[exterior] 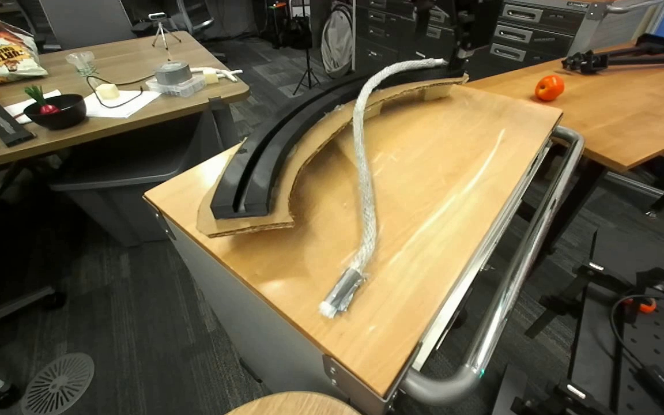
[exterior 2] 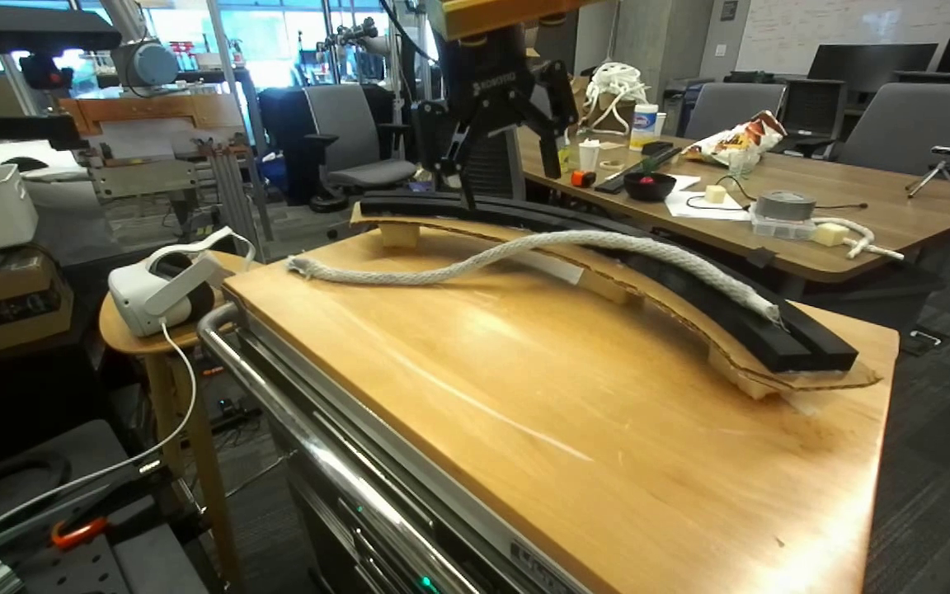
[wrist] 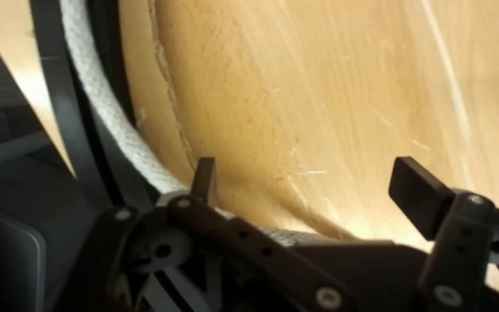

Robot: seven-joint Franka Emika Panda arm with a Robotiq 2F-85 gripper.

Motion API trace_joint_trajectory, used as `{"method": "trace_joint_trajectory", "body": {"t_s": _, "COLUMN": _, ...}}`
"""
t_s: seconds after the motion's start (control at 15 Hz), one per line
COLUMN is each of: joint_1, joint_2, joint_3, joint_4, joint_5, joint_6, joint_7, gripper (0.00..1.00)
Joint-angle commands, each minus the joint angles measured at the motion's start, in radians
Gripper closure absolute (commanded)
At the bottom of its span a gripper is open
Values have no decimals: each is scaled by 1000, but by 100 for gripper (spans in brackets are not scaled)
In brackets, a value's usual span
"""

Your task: Put the rope on the counter

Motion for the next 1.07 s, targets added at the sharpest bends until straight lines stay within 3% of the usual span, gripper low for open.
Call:
{"method": "trace_joint_trajectory", "body": {"t_s": 0.0, "joint_1": 1, "joint_2": -4, "joint_3": -12, "joint_4": -4, "joint_5": 40, "joint_6": -23, "joint_7": -51, "gripper": 0}}
{"method": "trace_joint_trajectory", "body": {"t_s": 0.2, "joint_1": 12, "joint_2": -3, "joint_3": -6, "joint_4": -11, "joint_5": 64, "joint_6": -36, "joint_7": -73, "gripper": 0}}
{"method": "trace_joint_trajectory", "body": {"t_s": 0.27, "joint_1": 22, "joint_2": -3, "joint_3": -13, "joint_4": 0, "joint_5": 119, "joint_6": -41, "joint_7": -151, "gripper": 0}}
{"method": "trace_joint_trajectory", "body": {"t_s": 0.4, "joint_1": 5, "joint_2": -11, "joint_3": -27, "joint_4": -6, "joint_5": 68, "joint_6": 88, "joint_7": -232, "gripper": 0}}
{"method": "trace_joint_trajectory", "body": {"t_s": 0.53, "joint_1": -16, "joint_2": 4, "joint_3": -57, "joint_4": 32, "joint_5": 132, "joint_6": 145, "joint_7": -233, "gripper": 0}}
{"method": "trace_joint_trajectory", "body": {"t_s": 0.6, "joint_1": -2, "joint_2": 1, "joint_3": -30, "joint_4": 0, "joint_5": 90, "joint_6": 100, "joint_7": -194, "gripper": 0}}
{"method": "trace_joint_trajectory", "body": {"t_s": 0.8, "joint_1": -8, "joint_2": 3, "joint_3": -37, "joint_4": -3, "joint_5": 91, "joint_6": 101, "joint_7": -196, "gripper": 0}}
{"method": "trace_joint_trajectory", "body": {"t_s": 0.87, "joint_1": -5, "joint_2": 16, "joint_3": -25, "joint_4": -2, "joint_5": 44, "joint_6": 116, "joint_7": -200, "gripper": 0}}
{"method": "trace_joint_trajectory", "body": {"t_s": 1.0, "joint_1": -5, "joint_2": 71, "joint_3": -24, "joint_4": 57, "joint_5": -7, "joint_6": 83, "joint_7": -256, "gripper": 0}}
